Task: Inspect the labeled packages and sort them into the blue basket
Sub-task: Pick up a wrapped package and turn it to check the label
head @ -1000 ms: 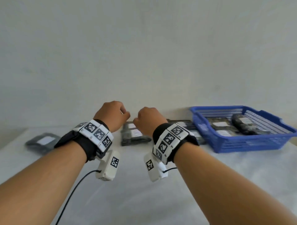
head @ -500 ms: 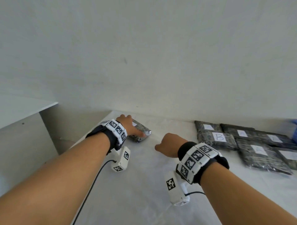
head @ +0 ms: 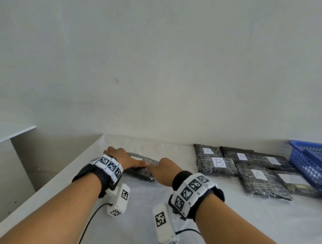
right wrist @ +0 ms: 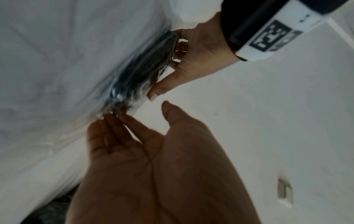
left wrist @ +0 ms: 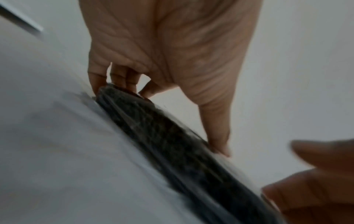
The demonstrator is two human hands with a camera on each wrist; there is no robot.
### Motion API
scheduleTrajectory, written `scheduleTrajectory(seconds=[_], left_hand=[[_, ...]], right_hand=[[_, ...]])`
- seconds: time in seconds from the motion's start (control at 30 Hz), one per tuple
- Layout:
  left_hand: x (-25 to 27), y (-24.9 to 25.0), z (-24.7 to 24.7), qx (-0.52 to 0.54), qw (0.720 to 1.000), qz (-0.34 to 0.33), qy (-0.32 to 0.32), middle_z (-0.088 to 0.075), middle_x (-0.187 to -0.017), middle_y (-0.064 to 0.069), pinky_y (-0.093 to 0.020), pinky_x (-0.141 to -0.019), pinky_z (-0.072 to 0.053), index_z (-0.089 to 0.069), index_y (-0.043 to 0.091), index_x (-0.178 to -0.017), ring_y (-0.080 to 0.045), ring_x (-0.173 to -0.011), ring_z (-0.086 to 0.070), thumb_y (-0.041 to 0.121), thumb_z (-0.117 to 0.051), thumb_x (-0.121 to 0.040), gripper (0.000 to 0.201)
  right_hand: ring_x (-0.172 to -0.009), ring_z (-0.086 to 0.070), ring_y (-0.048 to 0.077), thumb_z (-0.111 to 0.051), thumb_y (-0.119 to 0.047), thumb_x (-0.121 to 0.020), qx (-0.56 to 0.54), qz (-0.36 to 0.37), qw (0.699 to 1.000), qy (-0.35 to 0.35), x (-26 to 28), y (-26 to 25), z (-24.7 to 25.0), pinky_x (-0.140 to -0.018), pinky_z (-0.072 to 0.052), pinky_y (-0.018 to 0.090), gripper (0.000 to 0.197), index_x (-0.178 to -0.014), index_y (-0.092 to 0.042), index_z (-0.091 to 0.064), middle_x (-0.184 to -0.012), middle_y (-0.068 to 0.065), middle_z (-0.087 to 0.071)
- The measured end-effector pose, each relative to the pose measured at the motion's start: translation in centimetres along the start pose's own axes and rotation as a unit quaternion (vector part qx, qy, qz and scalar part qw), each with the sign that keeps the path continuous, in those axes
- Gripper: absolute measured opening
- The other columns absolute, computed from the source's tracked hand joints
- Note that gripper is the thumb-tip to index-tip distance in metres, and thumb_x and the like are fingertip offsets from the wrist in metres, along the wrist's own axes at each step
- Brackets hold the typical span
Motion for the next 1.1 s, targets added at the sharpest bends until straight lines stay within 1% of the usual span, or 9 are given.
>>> scheduleTrajectory(seconds=[0.07, 0.2, 0.3, 0.43, 0.53, 0.6, 0.73, 0.9, 1.1], left_hand=[[0.3, 0.1, -0.4, 0.079, 0.997, -0.006, -0.022, -0.056, -0.141, -0.02, -0.033, -0.098, -0.049, -0.053, 0.003, -0.141, -0.033, -0.127, -0.057, 0.086, -0.067, -0.07, 0.11], [2.1, 2.1, 1.7, 0.275, 0.959, -0.058, 0.024, -0.065, -0.126, -0.025, -0.039, -0.087, -0.051, -0.062, -0.005, -0.12, -0.038, -0.112, -0.063, 0.074, -0.069, -0.081, 0.088], [6.1, 6.4, 4.9, 0.447, 0.882, -0.135, 0.061, -0.064, -0.125, -0.014, -0.039, -0.089, -0.049, -0.055, 0.003, -0.126, -0.03, -0.111, -0.062, 0.063, -0.064, -0.091, 0.069], [13.5, 12.1, 8.3, 0.606, 0.757, -0.24, 0.046, -0.074, -0.114, -0.003, -0.04, -0.094, -0.054, -0.058, 0.019, -0.118, -0.02, -0.106, -0.07, 0.046, -0.064, -0.098, 0.034], [18.5, 14.2, 9.8, 0.627, 0.707, -0.323, 0.051, -0.078, -0.108, 0.002, -0.037, -0.093, -0.055, -0.064, 0.02, -0.115, -0.015, -0.105, -0.073, 0.036, -0.06, -0.103, 0.021], [20.9, 14.6, 10.1, 0.621, 0.691, -0.365, 0.061, -0.078, -0.109, 0.003, -0.04, -0.096, -0.055, -0.065, 0.018, -0.115, -0.015, -0.106, -0.074, 0.036, -0.059, -0.103, 0.023], [23.6, 14.7, 10.3, 0.599, 0.689, -0.394, 0.106, -0.078, -0.102, -0.002, -0.053, -0.095, -0.057, -0.067, 0.018, -0.106, -0.022, -0.1, -0.075, 0.065, -0.07, -0.086, 0.051], [24.2, 14.3, 10.2, 0.616, 0.676, -0.358, 0.189, -0.078, -0.089, 0.001, -0.051, -0.082, -0.062, -0.068, 0.015, -0.096, -0.019, -0.086, -0.077, 0.061, -0.079, -0.073, 0.052], [24.2, 14.1, 10.0, 0.602, 0.683, -0.362, 0.201, -0.078, -0.086, 0.001, -0.05, -0.08, -0.062, -0.067, 0.014, -0.095, -0.018, -0.082, -0.076, 0.062, -0.074, -0.071, 0.055]], right_hand=[[-0.079, -0.053, 0.022, -0.059, -0.029, -0.103, -0.047, -0.024, 0.997, 0.053, -0.5, 1.1, 0.4, -0.065, -0.041, 0.03, 0.024, -0.1, -0.006, -0.052, -0.096, 0.009, -0.06], [-0.099, -0.064, 0.023, -0.067, -0.007, -0.097, -0.221, -0.025, 0.956, 0.19, 1.0, 3.8, 5.2, -0.075, -0.056, 0.029, 0.05, -0.141, -0.003, -0.045, -0.119, 0.01, -0.064], [-0.095, -0.071, 0.025, -0.068, -0.011, -0.098, -0.295, 0.053, 0.916, 0.268, 5.0, 4.1, 11.8, -0.071, -0.057, 0.025, 0.037, -0.134, -0.009, -0.059, -0.108, 0.004, -0.07], [-0.094, -0.074, 0.037, -0.063, -0.02, -0.1, -0.357, 0.131, 0.876, 0.297, 11.6, 4.3, 17.7, -0.078, -0.06, 0.043, 0.031, -0.128, -0.022, -0.051, -0.11, 0.014, -0.073], [-0.098, -0.072, 0.026, -0.069, -0.058, -0.086, -0.342, 0.171, 0.855, 0.351, 16.0, 4.4, 19.9, -0.093, -0.059, 0.045, 0.047, -0.121, -0.031, -0.054, -0.111, 0.007, -0.074], [-0.103, -0.072, 0.026, -0.069, -0.075, -0.077, -0.323, 0.188, 0.841, 0.392, 18.1, 4.4, 20.5, -0.095, -0.058, 0.053, 0.062, -0.12, -0.033, -0.056, -0.11, 0.001, -0.074], [-0.093, -0.075, 0.027, -0.073, -0.076, -0.072, -0.302, 0.205, 0.818, 0.444, 20.0, 4.6, 20.6, -0.084, -0.062, 0.054, 0.061, -0.107, -0.028, -0.06, -0.1, 0.002, -0.075], [-0.075, -0.063, -0.002, -0.079, -0.067, -0.069, -0.269, 0.21, 0.824, 0.453, 20.9, 3.8, 19.8, -0.064, -0.05, 0.011, 0.061, -0.106, -0.024, -0.056, -0.087, -0.008, -0.067], [-0.068, -0.054, -0.006, -0.08, -0.066, -0.068, -0.265, 0.199, 0.821, 0.465, 20.6, 4.0, 19.6, -0.059, -0.045, 0.01, 0.064, -0.104, -0.021, -0.052, -0.084, -0.009, -0.061]])
Point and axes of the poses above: each hand's wrist, its own x-axis away from the middle knuckle, its own z-axis out of the back of the hand, y = z × x, the point moved 6 cm from there along -x, towards the middle knuckle
